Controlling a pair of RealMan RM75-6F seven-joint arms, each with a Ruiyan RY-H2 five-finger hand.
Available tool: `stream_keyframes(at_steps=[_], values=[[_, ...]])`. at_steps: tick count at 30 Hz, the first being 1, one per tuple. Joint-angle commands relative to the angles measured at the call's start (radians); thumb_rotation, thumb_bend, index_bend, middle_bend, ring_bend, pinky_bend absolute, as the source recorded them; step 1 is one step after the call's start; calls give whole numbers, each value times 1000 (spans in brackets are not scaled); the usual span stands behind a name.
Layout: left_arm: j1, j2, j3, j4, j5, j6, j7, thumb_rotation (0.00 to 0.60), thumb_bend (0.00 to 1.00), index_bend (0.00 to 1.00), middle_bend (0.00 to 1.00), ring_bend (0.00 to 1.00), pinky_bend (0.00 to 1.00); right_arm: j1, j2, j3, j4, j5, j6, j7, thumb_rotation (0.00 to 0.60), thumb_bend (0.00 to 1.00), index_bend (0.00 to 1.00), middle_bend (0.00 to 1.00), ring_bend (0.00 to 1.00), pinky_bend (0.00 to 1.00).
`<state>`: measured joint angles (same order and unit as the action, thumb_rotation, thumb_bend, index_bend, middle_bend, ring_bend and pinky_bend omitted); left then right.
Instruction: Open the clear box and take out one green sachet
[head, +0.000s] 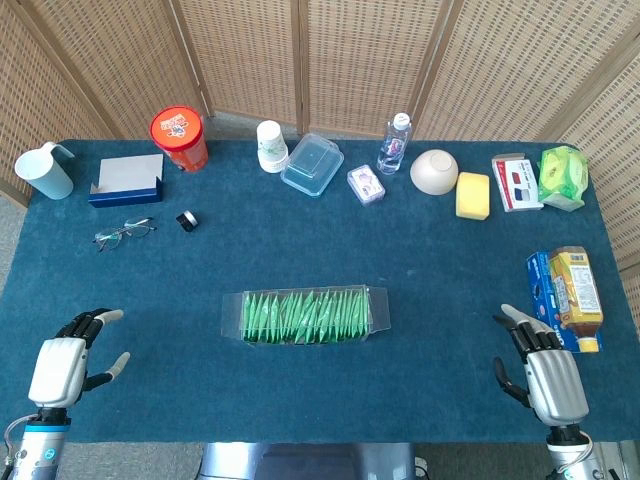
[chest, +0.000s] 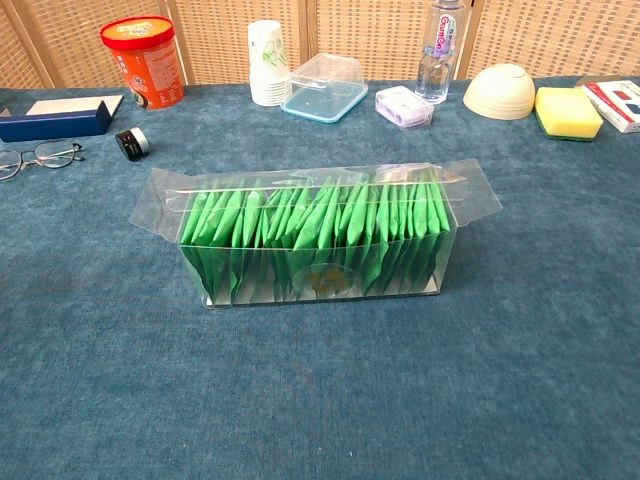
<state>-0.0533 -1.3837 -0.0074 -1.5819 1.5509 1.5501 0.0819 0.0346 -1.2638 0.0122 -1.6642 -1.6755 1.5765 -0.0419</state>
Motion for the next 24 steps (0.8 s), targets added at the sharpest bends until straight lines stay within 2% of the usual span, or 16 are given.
stream_keyframes(at_steps=[1,18,24], values=[[-1,2,-2,-3,-2,-2,3,600,201,269,275,241,356,2,-1,1,0,-1,-1,-1,600,474,183,173,181,231],[-26,12,0,-25,27,-27,23,600,201,269,275,246,356,-27,-3,-9,26,-1,43,29,600,475,183,173,181,231],[-65,30,-11,-71,33,-78,8,600,201,268,275,245,356,-18,-5,0,11,-2,37,12,600,475,183,173,181,231]])
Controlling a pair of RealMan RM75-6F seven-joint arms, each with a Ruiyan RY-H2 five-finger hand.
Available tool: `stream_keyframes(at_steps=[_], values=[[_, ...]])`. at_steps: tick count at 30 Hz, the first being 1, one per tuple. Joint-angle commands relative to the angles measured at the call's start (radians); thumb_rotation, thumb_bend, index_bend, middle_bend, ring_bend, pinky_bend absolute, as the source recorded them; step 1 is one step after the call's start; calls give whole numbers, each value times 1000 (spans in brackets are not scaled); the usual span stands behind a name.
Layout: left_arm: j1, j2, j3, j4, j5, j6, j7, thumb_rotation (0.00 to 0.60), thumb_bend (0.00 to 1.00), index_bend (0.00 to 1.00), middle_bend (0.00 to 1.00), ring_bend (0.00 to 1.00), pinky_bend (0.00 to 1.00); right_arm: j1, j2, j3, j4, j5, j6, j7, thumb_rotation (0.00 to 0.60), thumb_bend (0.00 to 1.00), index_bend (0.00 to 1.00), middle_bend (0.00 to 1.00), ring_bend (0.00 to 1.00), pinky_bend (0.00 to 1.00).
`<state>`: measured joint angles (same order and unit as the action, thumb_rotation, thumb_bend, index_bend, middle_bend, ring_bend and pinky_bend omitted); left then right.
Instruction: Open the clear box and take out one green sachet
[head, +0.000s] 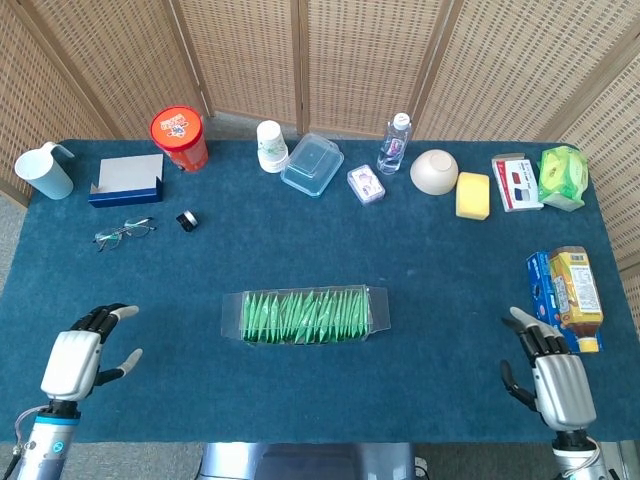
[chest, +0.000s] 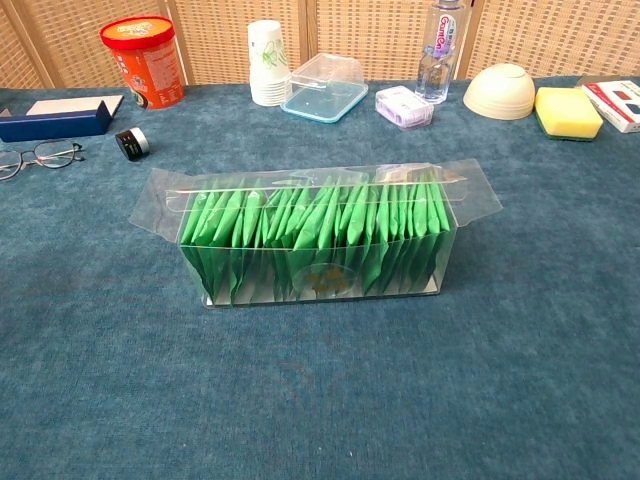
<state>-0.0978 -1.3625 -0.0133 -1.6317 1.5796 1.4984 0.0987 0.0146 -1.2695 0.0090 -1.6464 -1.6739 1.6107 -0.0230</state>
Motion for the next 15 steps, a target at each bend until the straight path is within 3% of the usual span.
stream_keyframes(at_steps=[1,15], values=[[-29,12,-7,-29,7,-36,-9,600,201,269,275,245,356,3,1,4,-10,-5,4,-10,600,475,183,173,181,231],[-248,74,-88,-212,25,-291,49,600,201,268,275,242,356,-9,-3,2,-33,13,4,-45,600,475,183,173,180,231]])
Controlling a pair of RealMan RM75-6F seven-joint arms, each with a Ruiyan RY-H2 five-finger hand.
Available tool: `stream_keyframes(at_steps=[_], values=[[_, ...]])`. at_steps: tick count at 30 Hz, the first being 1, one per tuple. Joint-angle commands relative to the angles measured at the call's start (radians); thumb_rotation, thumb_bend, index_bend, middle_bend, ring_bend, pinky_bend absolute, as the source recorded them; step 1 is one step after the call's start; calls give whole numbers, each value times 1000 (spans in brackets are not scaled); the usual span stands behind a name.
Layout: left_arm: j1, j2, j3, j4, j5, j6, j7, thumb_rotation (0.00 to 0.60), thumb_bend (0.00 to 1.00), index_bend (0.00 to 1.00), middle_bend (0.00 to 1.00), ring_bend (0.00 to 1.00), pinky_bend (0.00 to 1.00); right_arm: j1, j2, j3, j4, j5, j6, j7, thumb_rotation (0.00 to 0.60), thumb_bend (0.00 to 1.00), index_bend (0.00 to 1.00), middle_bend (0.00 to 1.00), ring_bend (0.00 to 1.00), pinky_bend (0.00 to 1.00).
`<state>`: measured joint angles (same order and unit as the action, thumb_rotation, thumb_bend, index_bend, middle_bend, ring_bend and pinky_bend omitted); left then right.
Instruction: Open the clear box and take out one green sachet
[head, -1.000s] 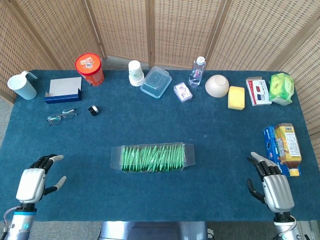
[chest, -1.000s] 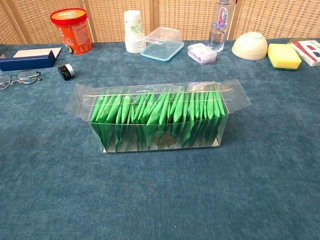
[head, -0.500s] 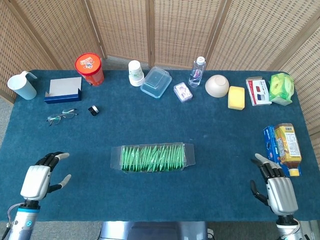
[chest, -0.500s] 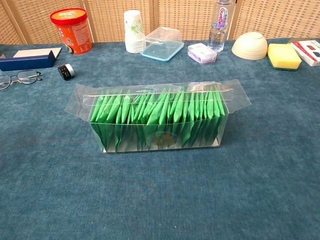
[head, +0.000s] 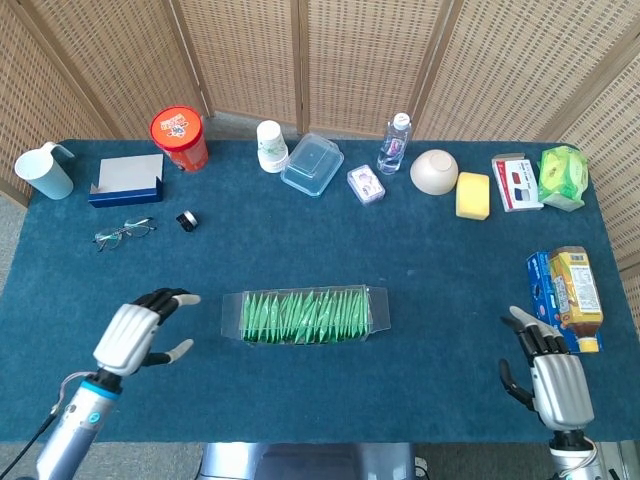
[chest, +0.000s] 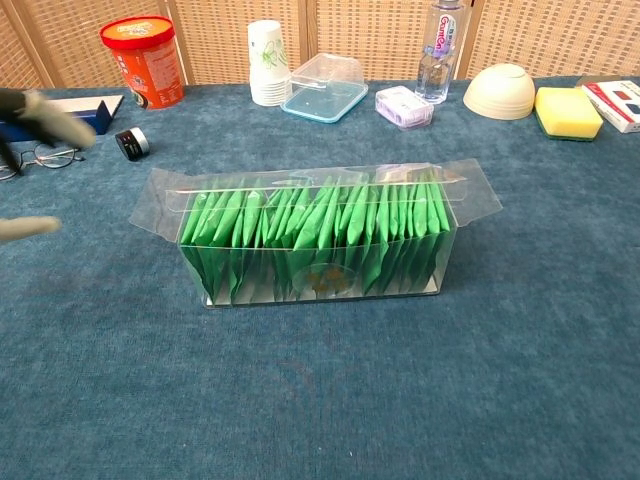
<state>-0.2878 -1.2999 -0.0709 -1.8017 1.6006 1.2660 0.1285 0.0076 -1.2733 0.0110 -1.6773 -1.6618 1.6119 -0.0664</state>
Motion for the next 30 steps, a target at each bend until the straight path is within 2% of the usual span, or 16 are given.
stream_keyframes(at_steps=[1,10,15,30], values=[[-75,11,-40,-51,1,-75,28,600,201,268,275,242,356,-4,2,0,-3,2,4,-3,600,475,183,173,181,231],[-204,-29,-102,-118,-34,-199,142,600,201,268,275,241,356,-12,1,1,4,14,9,9,600,475,183,173,181,231],[-256,-52,-110,-138,-69,-255,216,600,201,268,275,242,356,-19,1,2,15,15,21,24,600,474,183,173,181,231],[-332,-200,-122,-88,-196,-251,467,600,201,268,275,239,356,-36,0,-2,55,14,44,91,600,475,183,173,181,231]])
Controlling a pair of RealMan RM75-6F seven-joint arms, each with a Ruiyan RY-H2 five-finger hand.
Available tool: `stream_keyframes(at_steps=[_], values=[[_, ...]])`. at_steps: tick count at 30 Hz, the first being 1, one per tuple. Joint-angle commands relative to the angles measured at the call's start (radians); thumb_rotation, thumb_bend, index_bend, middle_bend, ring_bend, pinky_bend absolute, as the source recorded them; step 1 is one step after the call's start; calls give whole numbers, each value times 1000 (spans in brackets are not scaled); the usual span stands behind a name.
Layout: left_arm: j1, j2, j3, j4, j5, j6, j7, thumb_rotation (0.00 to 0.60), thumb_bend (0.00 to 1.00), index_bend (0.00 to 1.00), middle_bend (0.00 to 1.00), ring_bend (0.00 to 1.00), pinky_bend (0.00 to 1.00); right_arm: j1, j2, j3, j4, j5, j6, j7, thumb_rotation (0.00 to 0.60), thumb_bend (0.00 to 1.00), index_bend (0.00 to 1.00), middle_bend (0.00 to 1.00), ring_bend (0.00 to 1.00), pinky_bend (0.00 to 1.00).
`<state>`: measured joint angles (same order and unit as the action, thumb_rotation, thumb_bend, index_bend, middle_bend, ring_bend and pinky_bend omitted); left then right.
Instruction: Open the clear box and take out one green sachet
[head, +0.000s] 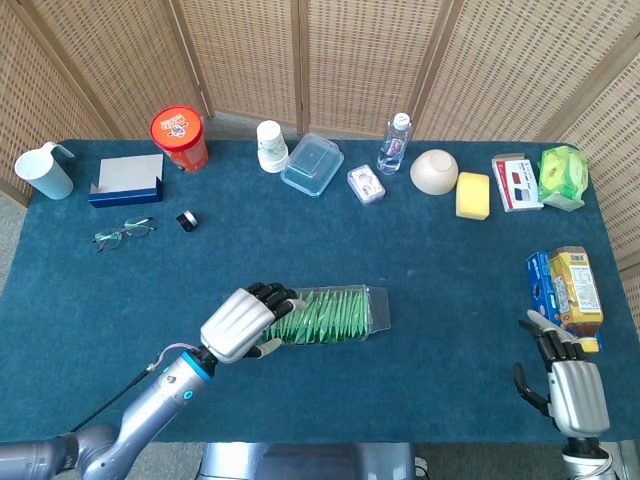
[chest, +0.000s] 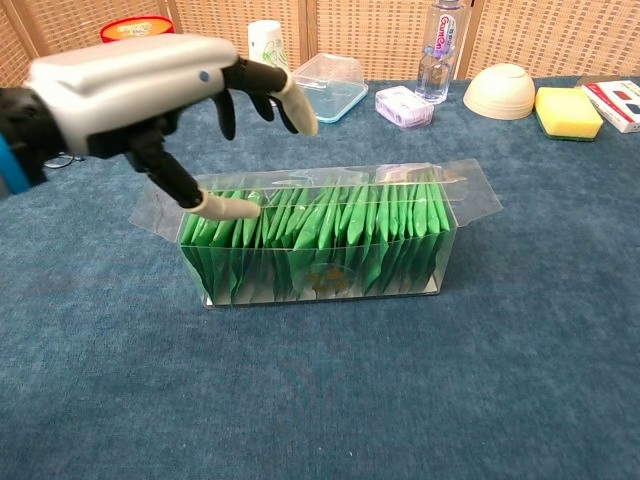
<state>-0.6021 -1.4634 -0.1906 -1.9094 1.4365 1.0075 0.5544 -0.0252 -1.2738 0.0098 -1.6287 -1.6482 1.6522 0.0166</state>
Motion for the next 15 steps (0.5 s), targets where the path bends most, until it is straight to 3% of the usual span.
stream_keyframes(at_steps=[1,15], values=[[-23,-48,-5,24,-46,7,49,600,201,268,275,239,356,-4,0,-2,8,-2,4,17,600,475,183,173,181,231],[-95,-164,-25,94,-145,12,123,600,208,301,275,239,356,-16,1,-12,31,-22,28,77,600,474,183,173,181,231]])
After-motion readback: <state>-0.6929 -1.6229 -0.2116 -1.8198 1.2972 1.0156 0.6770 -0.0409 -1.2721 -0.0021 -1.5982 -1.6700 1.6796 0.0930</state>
